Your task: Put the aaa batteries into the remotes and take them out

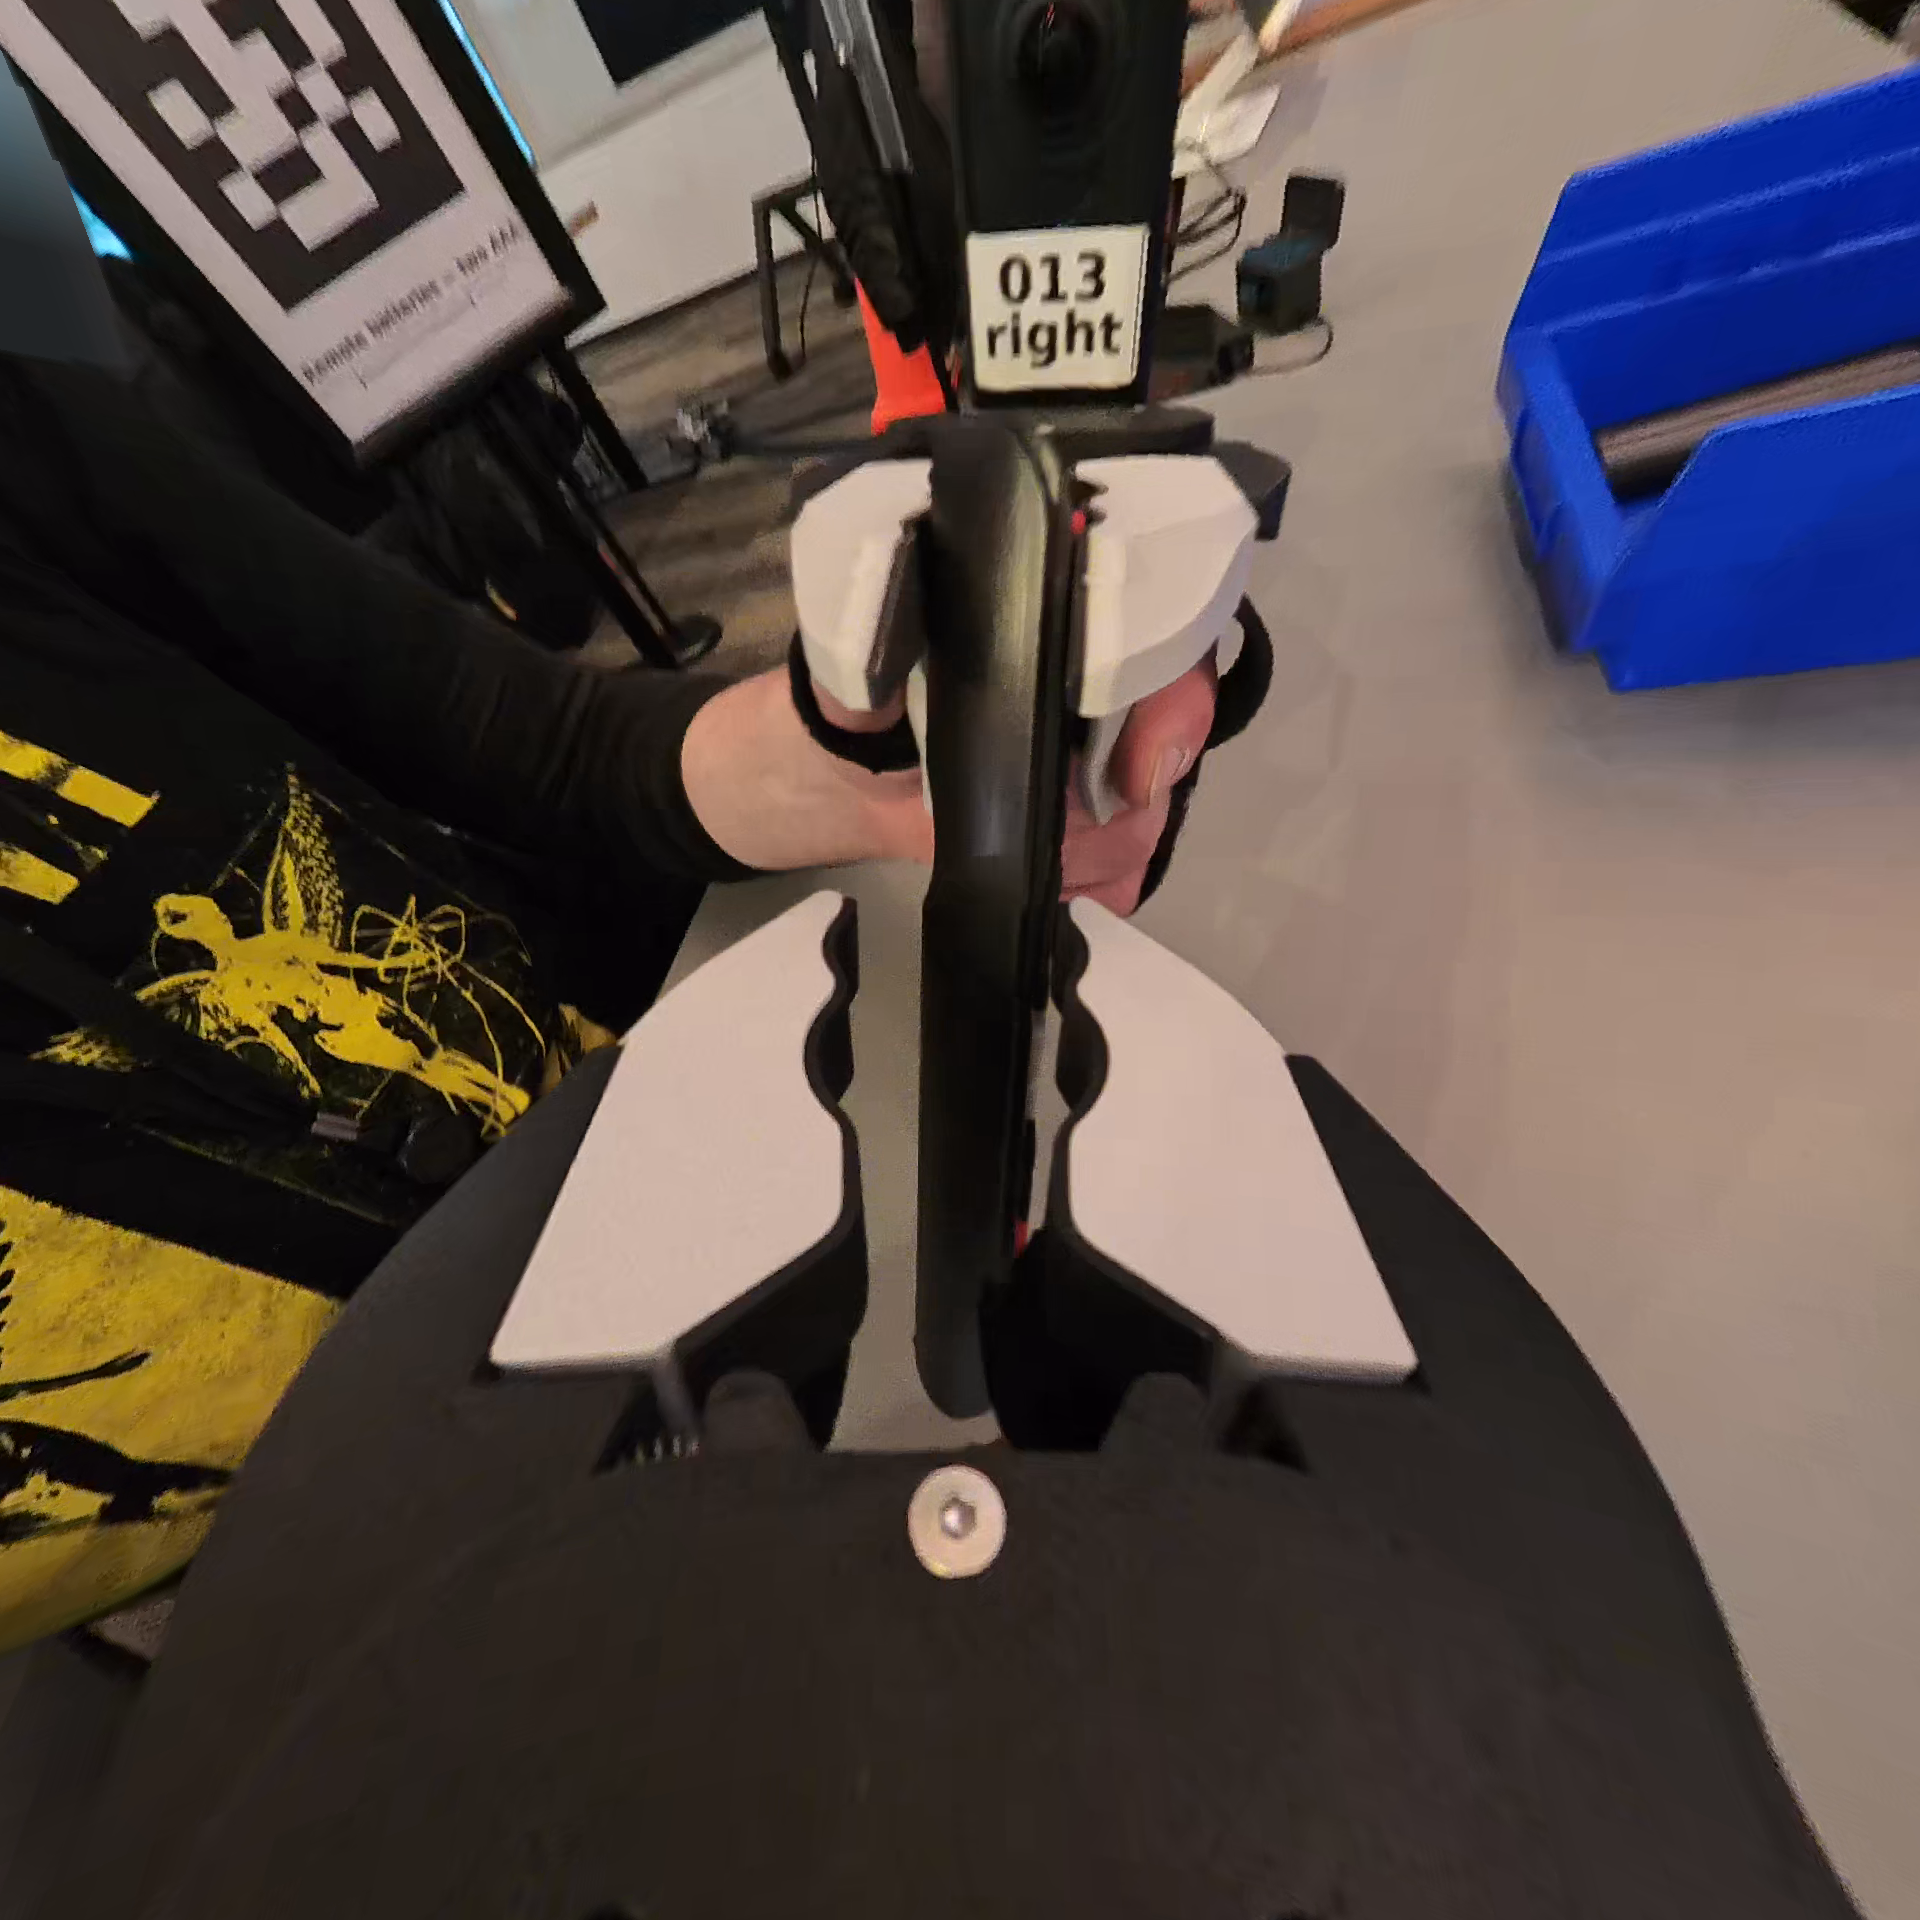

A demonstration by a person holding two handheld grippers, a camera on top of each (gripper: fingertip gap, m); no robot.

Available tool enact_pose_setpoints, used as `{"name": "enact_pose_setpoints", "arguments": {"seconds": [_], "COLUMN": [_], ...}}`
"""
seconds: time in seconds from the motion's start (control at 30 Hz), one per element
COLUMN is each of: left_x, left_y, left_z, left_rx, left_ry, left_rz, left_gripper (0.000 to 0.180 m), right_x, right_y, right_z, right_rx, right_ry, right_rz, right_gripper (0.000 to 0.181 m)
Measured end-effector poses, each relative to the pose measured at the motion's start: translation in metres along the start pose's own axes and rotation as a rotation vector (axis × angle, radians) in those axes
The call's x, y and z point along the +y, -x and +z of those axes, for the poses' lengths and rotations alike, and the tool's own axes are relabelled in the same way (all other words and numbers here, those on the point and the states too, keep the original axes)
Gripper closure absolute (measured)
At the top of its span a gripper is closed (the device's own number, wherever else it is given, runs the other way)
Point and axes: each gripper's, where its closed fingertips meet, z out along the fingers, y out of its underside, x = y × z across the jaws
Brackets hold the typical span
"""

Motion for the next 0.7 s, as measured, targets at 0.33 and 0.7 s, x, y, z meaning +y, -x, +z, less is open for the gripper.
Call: {"name": "enact_pose_setpoints", "arguments": {"seconds": [0.33, 0.7], "left_x": [0.004, -0.001], "left_y": [0.0, 0.004], "left_z": [0.006, 0.003], "left_rx": [-0.056, -0.109], "left_ry": [0.048, 0.021], "left_rz": [0.057, 0.083], "left_gripper": [0.156, 0.157], "right_x": [-0.008, -0.014], "right_y": [-0.006, -0.013], "right_z": [0.005, 0.0], "right_rx": [0.059, 0.179], "right_ry": [-0.161, -0.265], "right_rz": [0.021, 0.004], "right_gripper": [0.157, 0.159]}}
